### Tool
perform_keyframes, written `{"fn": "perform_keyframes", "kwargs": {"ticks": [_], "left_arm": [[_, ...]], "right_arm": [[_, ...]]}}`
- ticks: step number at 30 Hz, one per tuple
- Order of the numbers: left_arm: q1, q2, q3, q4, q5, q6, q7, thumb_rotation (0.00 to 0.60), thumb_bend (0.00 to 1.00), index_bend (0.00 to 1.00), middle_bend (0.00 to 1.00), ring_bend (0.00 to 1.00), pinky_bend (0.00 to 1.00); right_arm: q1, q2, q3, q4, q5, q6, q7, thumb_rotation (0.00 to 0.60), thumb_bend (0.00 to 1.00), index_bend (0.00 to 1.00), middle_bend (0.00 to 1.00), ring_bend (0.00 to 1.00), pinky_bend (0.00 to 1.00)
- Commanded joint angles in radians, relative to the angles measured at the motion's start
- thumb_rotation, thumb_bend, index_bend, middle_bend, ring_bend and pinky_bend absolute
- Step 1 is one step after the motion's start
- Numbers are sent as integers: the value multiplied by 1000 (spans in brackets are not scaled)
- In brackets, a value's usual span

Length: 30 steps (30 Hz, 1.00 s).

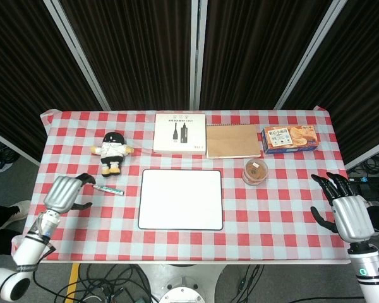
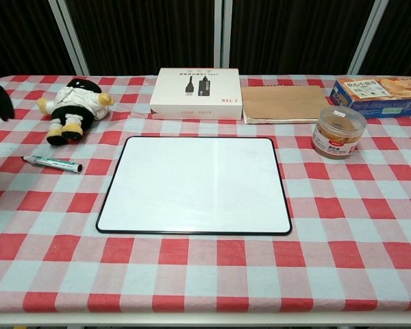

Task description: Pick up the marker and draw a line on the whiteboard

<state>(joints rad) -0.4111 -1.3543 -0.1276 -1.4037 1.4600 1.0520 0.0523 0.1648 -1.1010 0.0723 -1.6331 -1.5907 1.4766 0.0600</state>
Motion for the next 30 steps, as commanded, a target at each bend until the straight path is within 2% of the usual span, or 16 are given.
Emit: {"fn": "perform_keyframes", "kwargs": {"ticks": [1,14,21,30], "left_arm": [[-78,-99,1,100,-61,-99,66,600,153,423,414,781,947],[-116,-209,21,244,-122,-133,141,600,231,451,439,790,952],[-137,-230,23,267,-173,-177,188,600,261,447,439,790,952],[-152,-238,23,265,-196,-169,232,600,285,446,450,790,952]], "right_arm": [[-3,0,0,1,8,-1,2,600,247,123,218,91,115],[-1,-13,-8,16,18,-20,6,600,248,123,218,91,115],[-6,-15,-10,26,27,-20,16,600,247,123,218,92,115],[-5,-19,-12,36,31,-28,25,600,246,123,218,92,115]]}}
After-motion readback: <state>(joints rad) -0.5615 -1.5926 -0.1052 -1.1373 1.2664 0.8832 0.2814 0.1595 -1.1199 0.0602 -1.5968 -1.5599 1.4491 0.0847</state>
